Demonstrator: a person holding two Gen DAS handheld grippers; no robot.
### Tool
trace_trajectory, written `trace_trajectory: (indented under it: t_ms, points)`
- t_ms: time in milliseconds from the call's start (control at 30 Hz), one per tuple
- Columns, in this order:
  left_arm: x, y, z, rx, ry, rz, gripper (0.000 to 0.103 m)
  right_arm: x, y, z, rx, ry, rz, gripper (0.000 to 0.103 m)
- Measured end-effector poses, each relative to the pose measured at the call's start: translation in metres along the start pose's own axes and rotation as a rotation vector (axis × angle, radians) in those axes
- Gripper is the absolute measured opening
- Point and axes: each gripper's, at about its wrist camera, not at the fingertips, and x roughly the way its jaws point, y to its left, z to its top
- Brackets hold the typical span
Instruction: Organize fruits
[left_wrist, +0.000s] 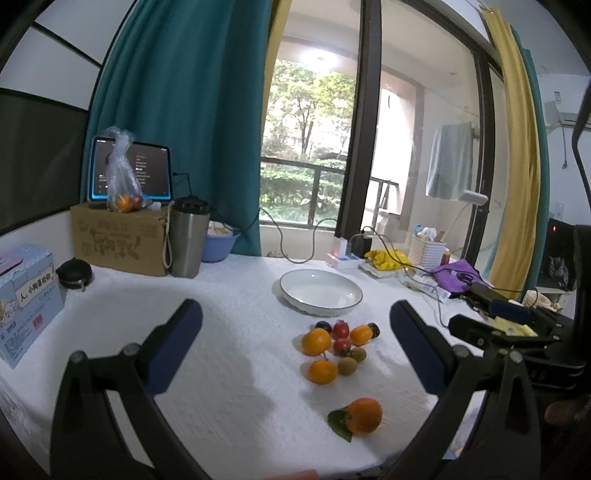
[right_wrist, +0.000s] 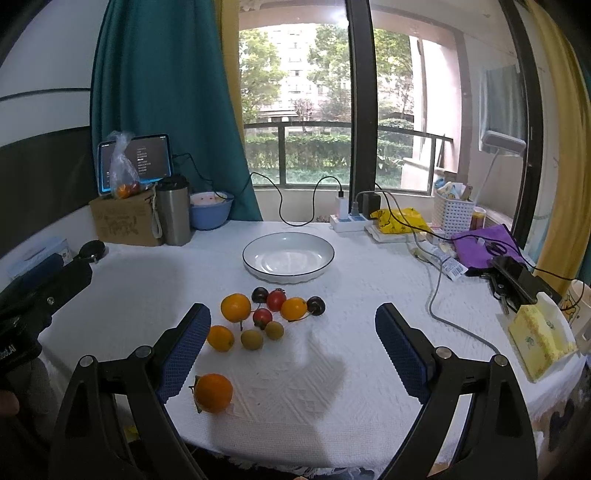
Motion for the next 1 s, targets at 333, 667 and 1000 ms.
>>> trace_trajectory:
  t_ms: [333,667,1000]
  points:
    - [-0.0005,-0.0015,0.0,0.0,-0.001,0.0,0.102,0.0005,0.0003,0.0002,-0.001,0.001,0.001,0.093]
    - [-0.002,-0.0028,0.0005,0.001,-0.004,-0.004,0.102,0.0008,0.003,-0.0008,-0.002,0.009,0.01,0.093]
    - [-0.0028,-0.0052,0.0004,0.005,-0.002,-0.007,0.102,0.0,0.0029,-0.0011,-0.006,0.009,0.011,0.093]
